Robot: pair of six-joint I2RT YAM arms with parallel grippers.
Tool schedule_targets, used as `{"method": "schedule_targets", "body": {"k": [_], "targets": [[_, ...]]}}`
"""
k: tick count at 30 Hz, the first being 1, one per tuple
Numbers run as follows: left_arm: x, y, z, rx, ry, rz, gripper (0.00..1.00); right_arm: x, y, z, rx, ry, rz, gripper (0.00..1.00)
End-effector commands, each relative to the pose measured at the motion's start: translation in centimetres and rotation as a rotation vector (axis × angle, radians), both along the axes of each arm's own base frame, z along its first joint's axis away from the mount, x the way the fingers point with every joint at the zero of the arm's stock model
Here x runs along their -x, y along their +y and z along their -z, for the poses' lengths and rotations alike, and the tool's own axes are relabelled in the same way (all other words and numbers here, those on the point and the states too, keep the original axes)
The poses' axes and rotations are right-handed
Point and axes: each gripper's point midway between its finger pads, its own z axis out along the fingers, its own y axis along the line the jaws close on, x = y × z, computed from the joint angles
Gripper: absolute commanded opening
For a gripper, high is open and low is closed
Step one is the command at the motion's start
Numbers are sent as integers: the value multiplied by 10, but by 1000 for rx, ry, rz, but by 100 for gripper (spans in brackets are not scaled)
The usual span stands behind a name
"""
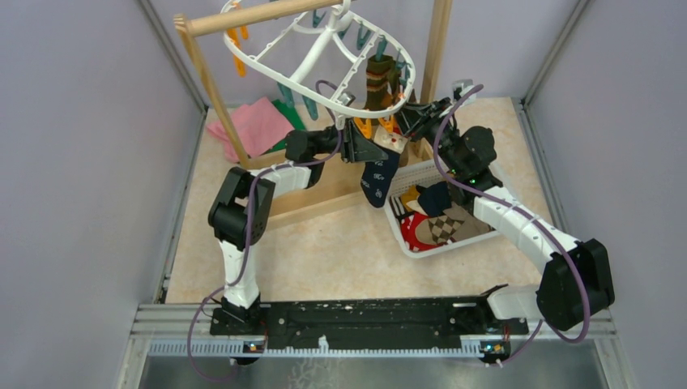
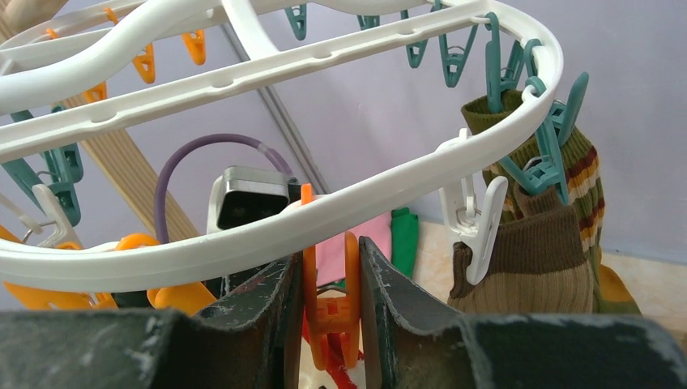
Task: Clip the socks to the hanger
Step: Clamp the sock onto the hanger.
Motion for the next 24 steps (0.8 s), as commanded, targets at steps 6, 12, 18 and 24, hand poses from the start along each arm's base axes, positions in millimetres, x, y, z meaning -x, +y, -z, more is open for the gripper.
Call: {"method": "schedule_targets", "body": {"k": [6, 12, 18, 24], "targets": [[34, 16, -47, 167, -330, 2, 0, 2, -2, -27, -21, -71, 9, 12], [35, 14, -42, 153, -316, 14, 0, 5, -1, -30, -31, -83, -8, 12], [40, 5, -34, 137, -310, 55, 0, 8, 4, -34, -45, -100, -38, 12], [42, 3, -36, 138, -321, 64, 0, 9, 5, -31, -38, -104, -45, 12]]}}
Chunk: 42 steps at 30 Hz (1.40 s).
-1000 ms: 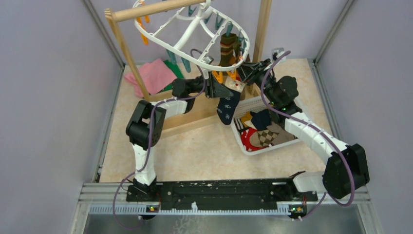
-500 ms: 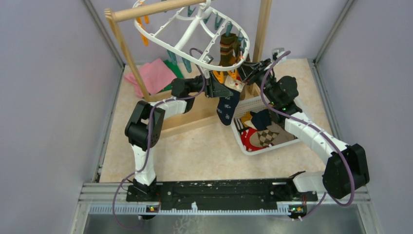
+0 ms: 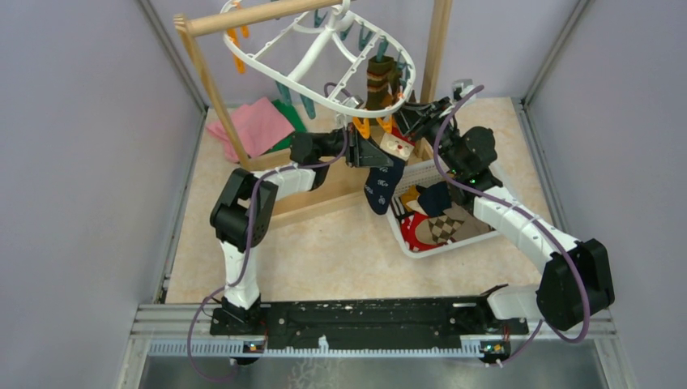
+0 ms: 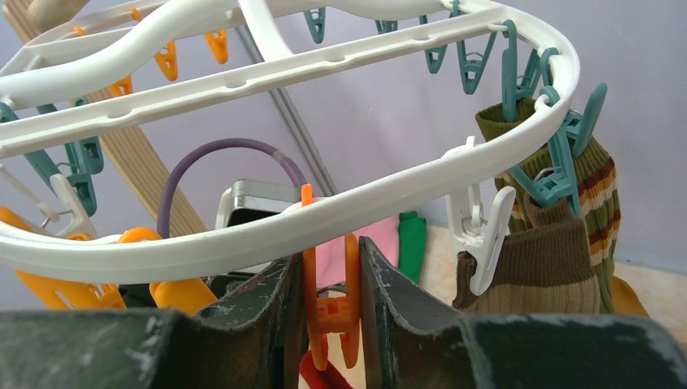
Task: Clip the socks to the hanger
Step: Clamp the sock onto the hanger.
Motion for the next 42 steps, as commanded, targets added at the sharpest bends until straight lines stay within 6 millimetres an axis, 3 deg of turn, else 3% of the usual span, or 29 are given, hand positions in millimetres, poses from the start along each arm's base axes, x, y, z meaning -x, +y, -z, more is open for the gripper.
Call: {"method": "schedule_targets", "body": {"k": [1, 26, 42], "targets": [[26, 11, -34, 156, -316, 16, 0, 6, 2, -29, -40, -90, -27, 12], [6, 11, -31, 165, -299, -14, 0, 23, 8, -36, -73, -95, -110, 12], [23, 23, -44, 179, -397, -32, 0, 16, -1, -32, -58, -97, -62, 12]]}}
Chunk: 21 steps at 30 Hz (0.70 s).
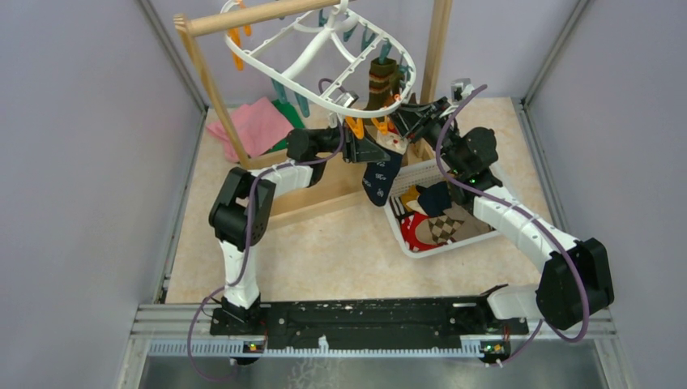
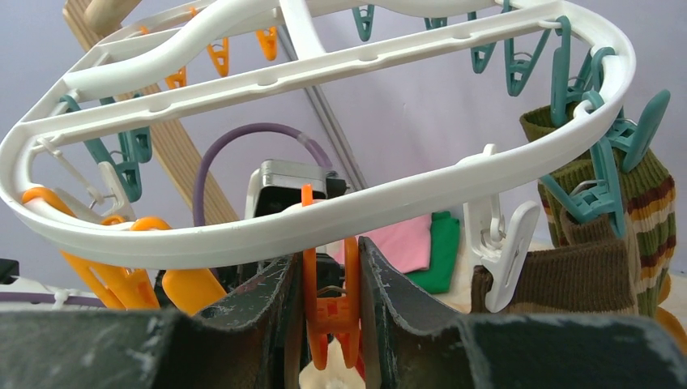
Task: Clip the socks to the hanger
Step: Clamp the sock onto the hanger.
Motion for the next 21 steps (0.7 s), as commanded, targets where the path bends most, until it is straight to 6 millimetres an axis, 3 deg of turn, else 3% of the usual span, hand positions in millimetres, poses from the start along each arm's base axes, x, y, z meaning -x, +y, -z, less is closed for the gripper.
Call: {"method": "schedule_targets", "body": {"k": [1, 21], "targets": [[33, 19, -41, 164, -348, -8, 0, 5, -9, -25, -27, -87, 26, 12], [44, 13, -44, 158, -349, 34, 0, 0, -7, -20, -18, -84, 27, 12]]}}
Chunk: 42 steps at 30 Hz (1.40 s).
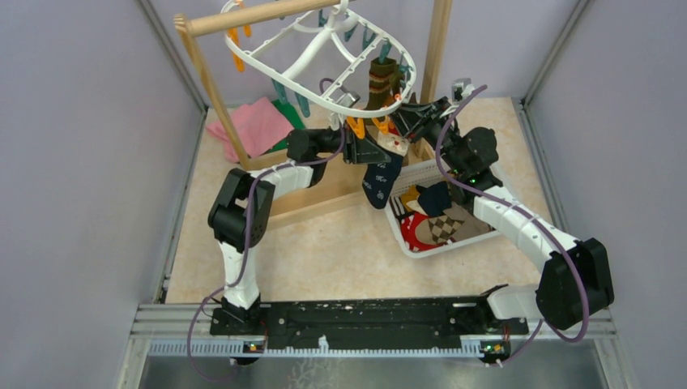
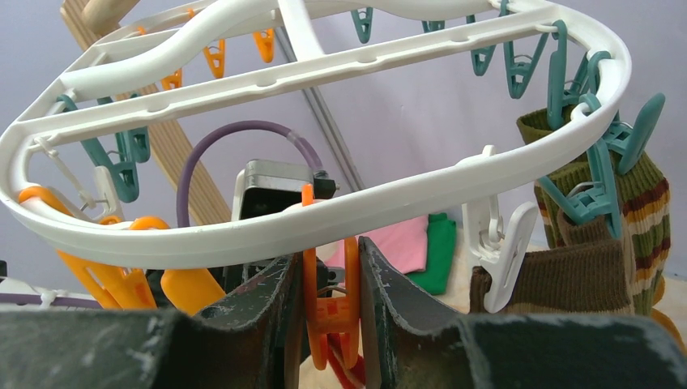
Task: Clip the socks to the hanger
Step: Clamp the sock onto the hanger.
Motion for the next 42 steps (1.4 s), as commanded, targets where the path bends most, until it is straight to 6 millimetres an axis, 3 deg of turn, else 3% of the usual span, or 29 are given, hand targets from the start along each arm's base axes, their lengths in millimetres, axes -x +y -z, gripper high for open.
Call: {"method": "schedule_targets", "body": {"k": [1, 9, 16, 33, 42], "targets": [[37, 12, -38, 157, -326, 24, 0, 0, -5, -19, -22, -74, 19, 12], [36, 13, -45, 173, -340, 18, 0, -1, -3, -14, -17, -65, 11, 12], [24, 13, -42, 179, -297, -7, 0, 4, -4, -15, -18, -69, 5, 11], [24, 19, -59, 212, -332, -30, 0, -1, 1, -9, -5, -60, -12, 11], [25, 8, -54, 214, -327, -5, 0, 2, 5, -13, -11, -79, -40, 12]]}}
